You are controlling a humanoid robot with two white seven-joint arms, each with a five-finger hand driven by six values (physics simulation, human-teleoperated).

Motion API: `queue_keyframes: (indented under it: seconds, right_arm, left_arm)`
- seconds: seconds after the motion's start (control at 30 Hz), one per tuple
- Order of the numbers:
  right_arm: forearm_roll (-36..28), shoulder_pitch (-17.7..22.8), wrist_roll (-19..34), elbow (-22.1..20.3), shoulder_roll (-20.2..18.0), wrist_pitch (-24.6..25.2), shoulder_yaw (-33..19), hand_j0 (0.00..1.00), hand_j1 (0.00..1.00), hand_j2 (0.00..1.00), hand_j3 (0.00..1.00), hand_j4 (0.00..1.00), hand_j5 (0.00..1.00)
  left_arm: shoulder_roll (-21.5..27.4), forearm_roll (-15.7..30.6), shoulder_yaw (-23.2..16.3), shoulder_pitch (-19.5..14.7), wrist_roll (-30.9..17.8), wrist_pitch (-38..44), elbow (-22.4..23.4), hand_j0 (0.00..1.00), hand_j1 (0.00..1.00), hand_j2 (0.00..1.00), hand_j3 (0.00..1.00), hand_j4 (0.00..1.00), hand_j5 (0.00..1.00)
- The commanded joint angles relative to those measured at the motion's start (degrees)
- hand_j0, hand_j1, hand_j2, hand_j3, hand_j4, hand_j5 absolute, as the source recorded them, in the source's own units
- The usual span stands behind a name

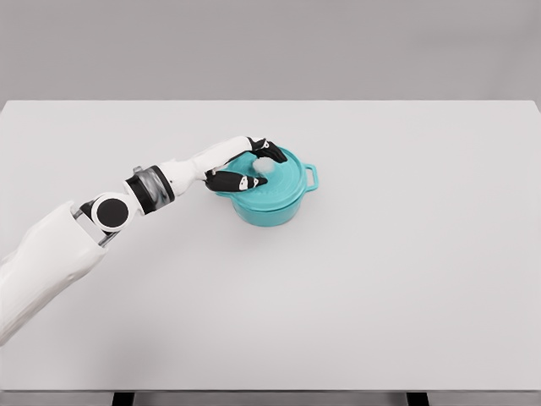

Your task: Cover the pot with left arm

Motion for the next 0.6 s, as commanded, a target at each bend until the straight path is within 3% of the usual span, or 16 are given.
queue_keyframes:
  seconds: [0.0, 0.57]
  right_arm:
    - [0.0, 0.0, 0.0, 0.0, 0.0, 0.0, 0.0, 1.0, 1.0, 1.0, 1.0, 1.0, 1.0]
    - [0.0, 0.0, 0.0, 0.0, 0.0, 0.0, 0.0, 1.0, 1.0, 1.0, 1.0, 1.0, 1.0]
  left_arm:
    - [-0.1, 0.2, 0.0, 0.0, 0.0, 0.0, 0.0, 0.65, 0.65, 0.65, 0.65, 0.65, 0.65]
    - [-0.2, 0.1, 0.0, -0.1, 0.1, 0.0, 0.3, 0.74, 0.74, 0.74, 0.74, 0.74, 0.74]
